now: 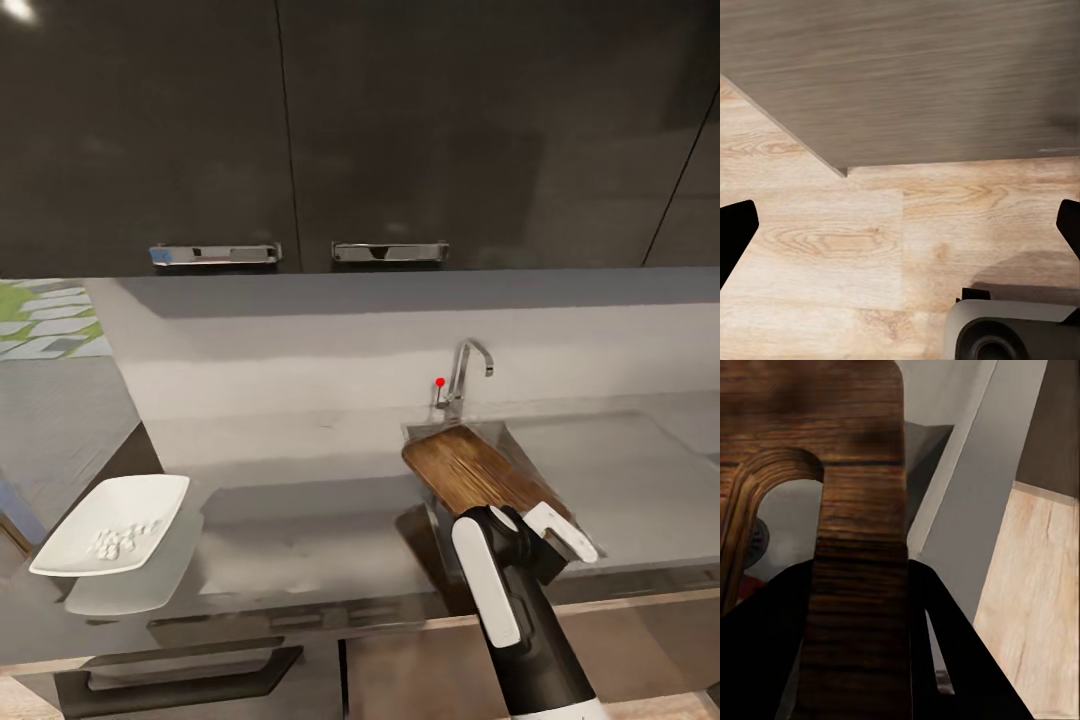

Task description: In the kitchen, take the Vidalia onion out of the sink, dice it on the chopping board with the paring knife, put the diced onion into the bowl on the countertop, then place both the paring knife and the chopping board into the sink.

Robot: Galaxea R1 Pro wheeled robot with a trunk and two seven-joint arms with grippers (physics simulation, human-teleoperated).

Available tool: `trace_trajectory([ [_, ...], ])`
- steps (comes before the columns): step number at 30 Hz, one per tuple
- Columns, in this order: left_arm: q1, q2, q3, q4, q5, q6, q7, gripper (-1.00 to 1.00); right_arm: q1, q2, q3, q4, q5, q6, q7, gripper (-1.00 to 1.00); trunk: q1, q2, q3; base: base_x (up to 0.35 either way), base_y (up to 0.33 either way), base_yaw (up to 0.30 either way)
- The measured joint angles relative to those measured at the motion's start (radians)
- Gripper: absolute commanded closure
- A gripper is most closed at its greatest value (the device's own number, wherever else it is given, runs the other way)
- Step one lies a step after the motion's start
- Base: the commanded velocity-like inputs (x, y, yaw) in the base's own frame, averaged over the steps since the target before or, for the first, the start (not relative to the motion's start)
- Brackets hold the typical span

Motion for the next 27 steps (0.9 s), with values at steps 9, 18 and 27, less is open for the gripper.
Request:
trace_trajectory([
  [9, 0.000, -0.002, 0.000, -0.001, 0.000, 0.000, -0.001, -1.00, -0.202, 0.000, -0.002, 0.216, -0.026, -0.005, 0.034, 1.00, 0.000, 0.000, 0.000, 0.000, 0.000, 0.000],
  [18, 0.000, -0.002, 0.000, -0.001, 0.000, 0.000, -0.001, -1.00, -0.268, 0.000, -0.043, 0.355, -0.028, -0.065, 0.029, 1.00, 0.000, 0.000, 0.000, 0.000, 0.000, 0.000],
  [27, 0.000, -0.002, -0.001, -0.001, 0.000, 0.000, -0.001, -1.00, -0.286, -0.011, -0.116, 0.470, -0.061, -0.200, 0.027, 1.00, 0.000, 0.000, 0.000, 0.000, 0.000, 0.000],
])
